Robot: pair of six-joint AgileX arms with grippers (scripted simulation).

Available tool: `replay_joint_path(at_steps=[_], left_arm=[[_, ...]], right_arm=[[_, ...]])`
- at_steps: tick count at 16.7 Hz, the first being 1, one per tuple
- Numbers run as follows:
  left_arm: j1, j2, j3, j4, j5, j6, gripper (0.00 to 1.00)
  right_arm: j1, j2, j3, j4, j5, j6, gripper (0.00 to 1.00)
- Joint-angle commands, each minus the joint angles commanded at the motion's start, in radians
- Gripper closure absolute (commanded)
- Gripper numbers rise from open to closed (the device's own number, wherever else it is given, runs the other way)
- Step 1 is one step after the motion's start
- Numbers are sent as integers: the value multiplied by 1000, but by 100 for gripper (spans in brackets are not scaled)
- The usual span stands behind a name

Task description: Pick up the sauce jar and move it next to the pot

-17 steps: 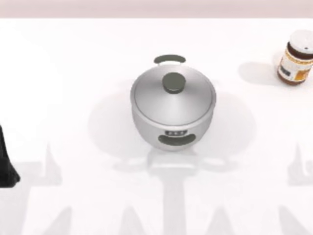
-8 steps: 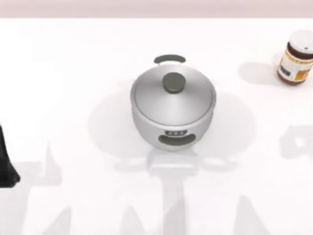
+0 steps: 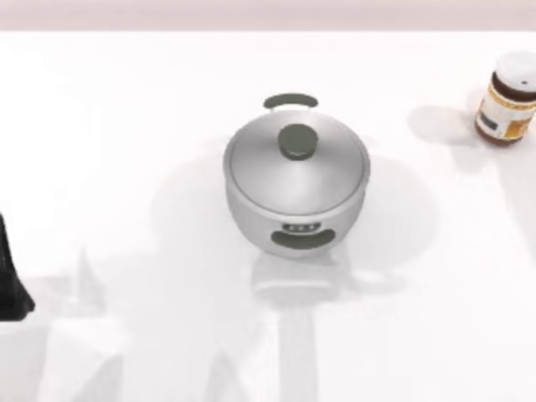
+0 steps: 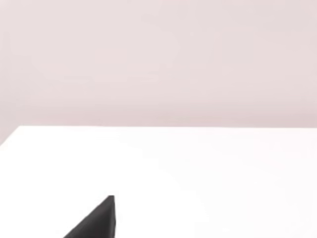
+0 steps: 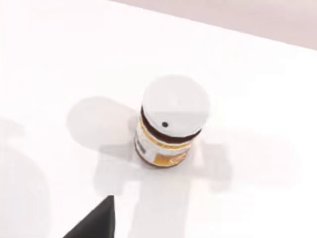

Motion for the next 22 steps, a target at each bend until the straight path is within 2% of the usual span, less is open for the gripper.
replay_joint_path(at_steps=[7, 12, 17, 22], left_arm=[[0, 0, 0, 0, 0, 0, 0], [0, 0, 0, 0, 0, 0, 0], [0, 0, 0, 0, 0, 0, 0], [0, 0, 0, 0, 0, 0, 0]], right_arm=[[-2, 707, 779, -401, -21, -119, 0], [-1, 1121, 1215, -636, -34, -187, 0], [0, 1368, 1466, -775, -42, -227, 0], [0, 1403, 1501, -795, -43, -232, 0]])
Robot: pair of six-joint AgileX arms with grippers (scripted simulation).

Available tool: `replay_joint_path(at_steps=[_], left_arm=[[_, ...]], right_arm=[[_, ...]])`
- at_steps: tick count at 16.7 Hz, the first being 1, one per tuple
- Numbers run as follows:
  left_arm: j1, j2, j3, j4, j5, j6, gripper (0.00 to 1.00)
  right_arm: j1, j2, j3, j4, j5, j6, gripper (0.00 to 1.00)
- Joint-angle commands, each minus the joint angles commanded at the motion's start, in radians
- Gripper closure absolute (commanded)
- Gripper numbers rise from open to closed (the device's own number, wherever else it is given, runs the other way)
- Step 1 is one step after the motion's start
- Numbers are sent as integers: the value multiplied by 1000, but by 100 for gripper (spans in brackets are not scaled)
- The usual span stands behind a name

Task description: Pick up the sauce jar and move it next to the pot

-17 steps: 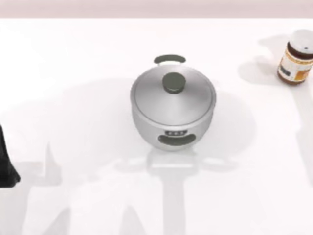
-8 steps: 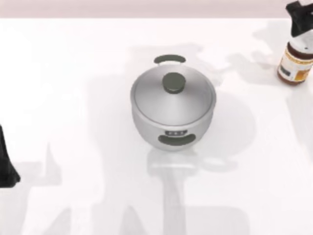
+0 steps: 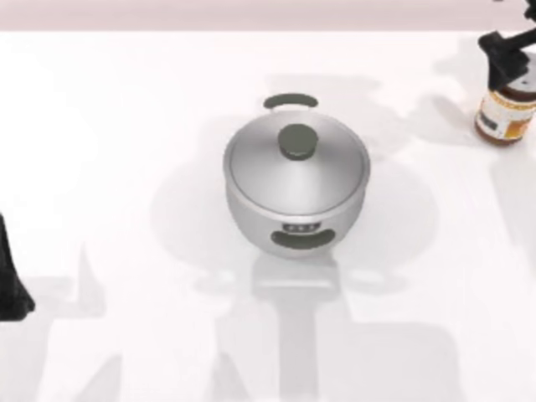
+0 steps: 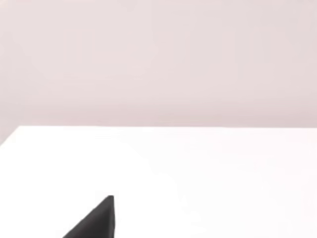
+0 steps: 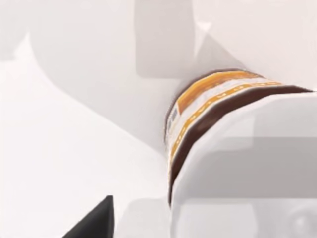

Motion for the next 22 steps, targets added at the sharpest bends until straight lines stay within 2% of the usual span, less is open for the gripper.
replay_joint_path(at_steps=[5, 13, 18, 22], left_arm=[[0, 0, 0, 0, 0, 0, 0], [0, 0, 0, 0, 0, 0, 0], [0, 0, 0, 0, 0, 0, 0], [0, 0, 0, 0, 0, 0, 0]], right_arm=[[1, 34, 38, -8, 1, 1, 0], [8, 258, 346, -86, 6, 8, 0], [9, 275, 367, -92, 6, 9, 0], [9, 275, 367, -92, 6, 9, 30]])
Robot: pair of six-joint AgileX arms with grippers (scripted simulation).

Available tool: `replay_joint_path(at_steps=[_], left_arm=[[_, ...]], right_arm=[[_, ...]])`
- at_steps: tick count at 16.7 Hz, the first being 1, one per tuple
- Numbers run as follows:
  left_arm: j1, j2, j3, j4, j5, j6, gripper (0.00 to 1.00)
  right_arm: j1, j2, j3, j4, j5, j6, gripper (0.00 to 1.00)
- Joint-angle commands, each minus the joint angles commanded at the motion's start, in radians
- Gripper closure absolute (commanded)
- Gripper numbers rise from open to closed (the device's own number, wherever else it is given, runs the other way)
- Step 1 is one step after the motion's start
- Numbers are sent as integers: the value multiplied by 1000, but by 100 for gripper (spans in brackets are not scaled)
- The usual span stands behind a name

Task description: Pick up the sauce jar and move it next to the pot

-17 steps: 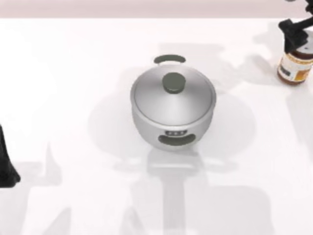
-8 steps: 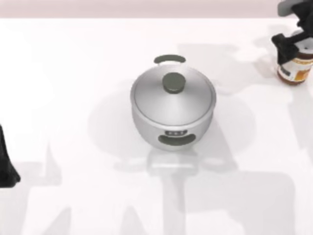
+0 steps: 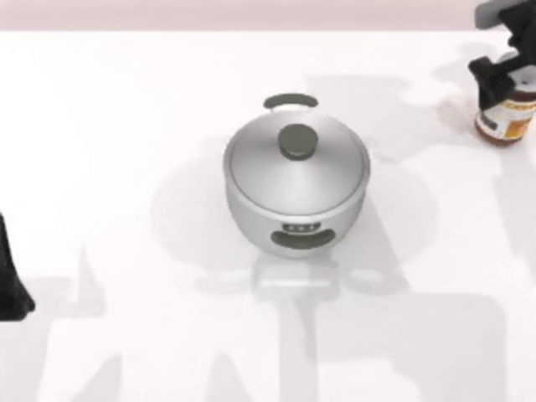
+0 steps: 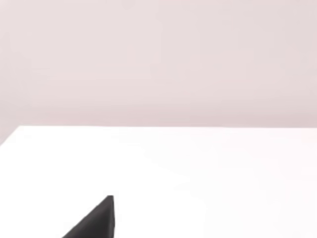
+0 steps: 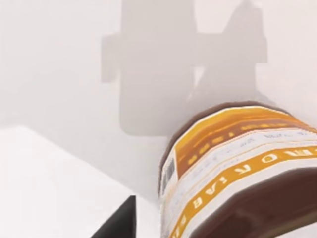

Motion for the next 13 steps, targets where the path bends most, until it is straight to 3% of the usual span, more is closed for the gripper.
replay_joint_path(at_steps=[9, 13], left_arm=[[0, 0, 0, 0, 0, 0, 0], [0, 0, 0, 0, 0, 0, 0]], right_arm=[[0, 0, 0, 0, 0, 0, 98], [0, 0, 0, 0, 0, 0, 100]])
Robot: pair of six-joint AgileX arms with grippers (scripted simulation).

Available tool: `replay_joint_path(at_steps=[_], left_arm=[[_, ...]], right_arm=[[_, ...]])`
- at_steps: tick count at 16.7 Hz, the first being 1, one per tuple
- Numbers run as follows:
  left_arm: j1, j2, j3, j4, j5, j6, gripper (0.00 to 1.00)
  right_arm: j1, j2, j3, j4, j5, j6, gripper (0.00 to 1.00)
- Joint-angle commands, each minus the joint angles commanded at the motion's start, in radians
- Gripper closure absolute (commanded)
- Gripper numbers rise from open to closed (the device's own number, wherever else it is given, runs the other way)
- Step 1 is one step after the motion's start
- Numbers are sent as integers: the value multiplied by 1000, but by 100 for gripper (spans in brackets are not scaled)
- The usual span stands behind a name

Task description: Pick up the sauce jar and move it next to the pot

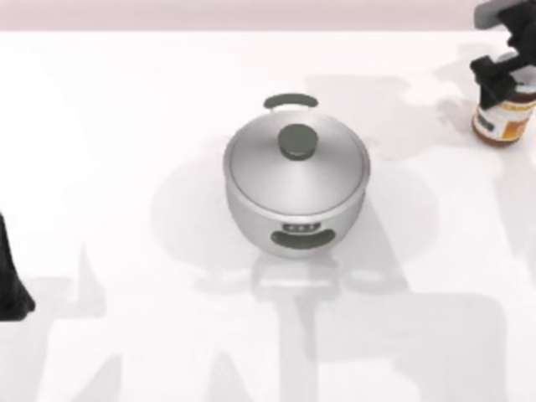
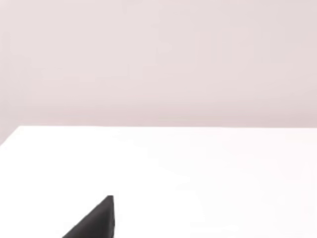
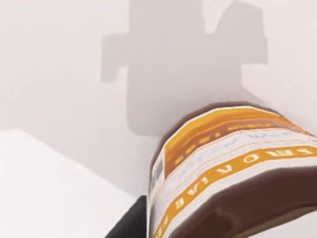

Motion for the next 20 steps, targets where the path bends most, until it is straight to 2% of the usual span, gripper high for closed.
replay_joint_path(at_steps=[6, 10, 14, 20], left_arm=[[0, 0, 0, 0, 0, 0, 0], [0, 0, 0, 0, 0, 0, 0], [0, 0, 0, 0, 0, 0, 0], [0, 0, 0, 0, 0, 0, 0]], right_arm=[[-4, -2, -2, 1, 0, 2, 100], [-2, -95, -107, 43, -1, 2, 100], [1, -288, -376, 124, -3, 4, 100], [7, -640, -938, 271, -8, 4, 100]])
